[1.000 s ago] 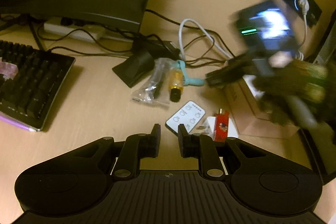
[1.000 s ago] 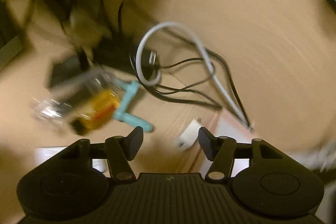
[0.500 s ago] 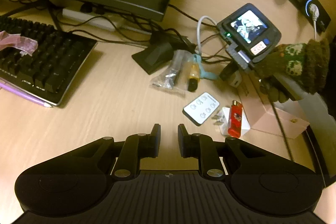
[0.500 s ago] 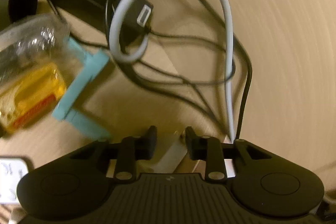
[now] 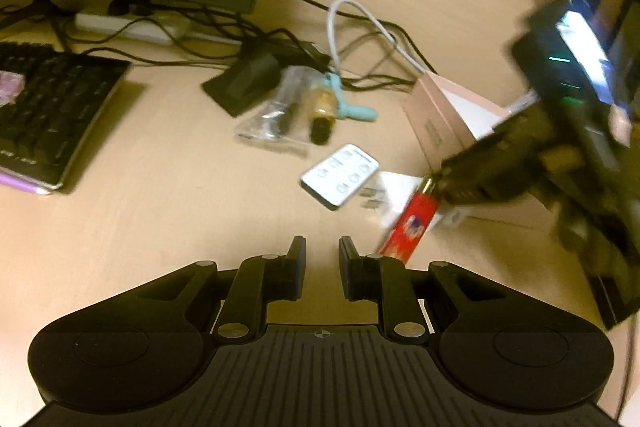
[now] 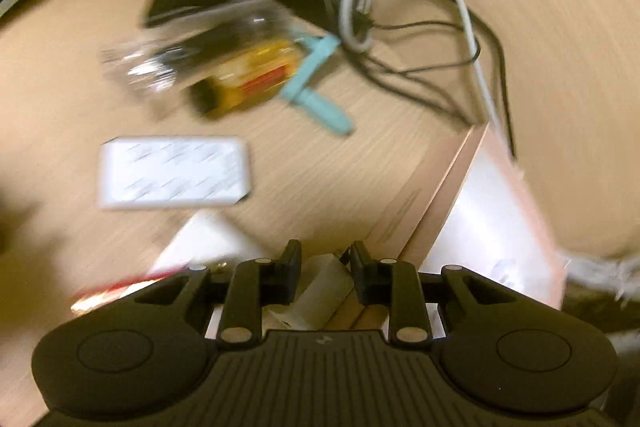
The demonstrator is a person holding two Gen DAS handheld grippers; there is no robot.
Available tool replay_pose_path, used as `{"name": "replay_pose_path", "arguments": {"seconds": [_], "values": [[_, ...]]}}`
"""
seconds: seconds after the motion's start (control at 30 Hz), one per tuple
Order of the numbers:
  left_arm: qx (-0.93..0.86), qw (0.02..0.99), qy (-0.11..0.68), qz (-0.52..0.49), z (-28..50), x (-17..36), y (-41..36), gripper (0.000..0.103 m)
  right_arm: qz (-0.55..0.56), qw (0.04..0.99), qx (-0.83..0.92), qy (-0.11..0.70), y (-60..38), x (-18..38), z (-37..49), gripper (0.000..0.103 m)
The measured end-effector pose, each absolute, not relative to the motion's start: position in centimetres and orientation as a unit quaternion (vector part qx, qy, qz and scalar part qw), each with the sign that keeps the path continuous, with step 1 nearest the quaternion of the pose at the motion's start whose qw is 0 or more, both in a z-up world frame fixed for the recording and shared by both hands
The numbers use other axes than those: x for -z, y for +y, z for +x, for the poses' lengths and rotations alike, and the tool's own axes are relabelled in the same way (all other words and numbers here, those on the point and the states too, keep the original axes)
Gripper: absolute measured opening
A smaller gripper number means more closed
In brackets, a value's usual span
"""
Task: Organize rigid objects
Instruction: 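Grasp the red lighter with the left gripper while the right grasps a small white plug charger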
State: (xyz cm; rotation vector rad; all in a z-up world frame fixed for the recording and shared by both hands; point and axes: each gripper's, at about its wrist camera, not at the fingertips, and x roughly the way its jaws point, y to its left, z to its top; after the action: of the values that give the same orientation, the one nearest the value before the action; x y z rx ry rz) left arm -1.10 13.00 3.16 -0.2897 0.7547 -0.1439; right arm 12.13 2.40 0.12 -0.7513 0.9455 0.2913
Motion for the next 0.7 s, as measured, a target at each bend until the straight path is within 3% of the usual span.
{"name": "replay_pose_path", "arguments": {"seconds": [0.2, 0.23, 0.27, 0.33, 0.53, 0.7], "values": [[0.101, 0.918, 0.371, -0.095, -1.6, -3.6, 10.9, 0.019, -0.211, 0.840, -0.215, 0.452, -2.5, -1.8, 6.1, 0.024], [0.107, 0.918, 0.371, -0.086, -1.6, -3.7, 10.5, 0.019, -0.178, 0.849, -0.219, 0.447, -3.7, -2.1, 5.2, 0.033], [0.119, 0.918, 0.370, -0.075, -1.5, -3.8, 10.0, 0.020, -0.155, 0.858, -0.219, 0.437, -4.6, -2.5, 4.0, 0.051], [0.140, 0.920, 0.364, -0.045, -1.4, -4.3, 8.8, 0.020, -0.117, 0.883, -0.206, 0.405, -6.9, -2.7, 1.6, 0.072], [0.208, 0.905, 0.351, 0.116, -1.5, -5.0, 4.2, 0.025, -0.038, 0.902, -0.169, 0.396, -11.6, -0.6, -2.0, 0.073], [0.218, 0.887, 0.364, 0.183, -1.8, -4.3, 3.9, 0.025, -0.020, 0.909, -0.157, 0.386, -12.9, 0.2, -3.8, 0.073]]}}
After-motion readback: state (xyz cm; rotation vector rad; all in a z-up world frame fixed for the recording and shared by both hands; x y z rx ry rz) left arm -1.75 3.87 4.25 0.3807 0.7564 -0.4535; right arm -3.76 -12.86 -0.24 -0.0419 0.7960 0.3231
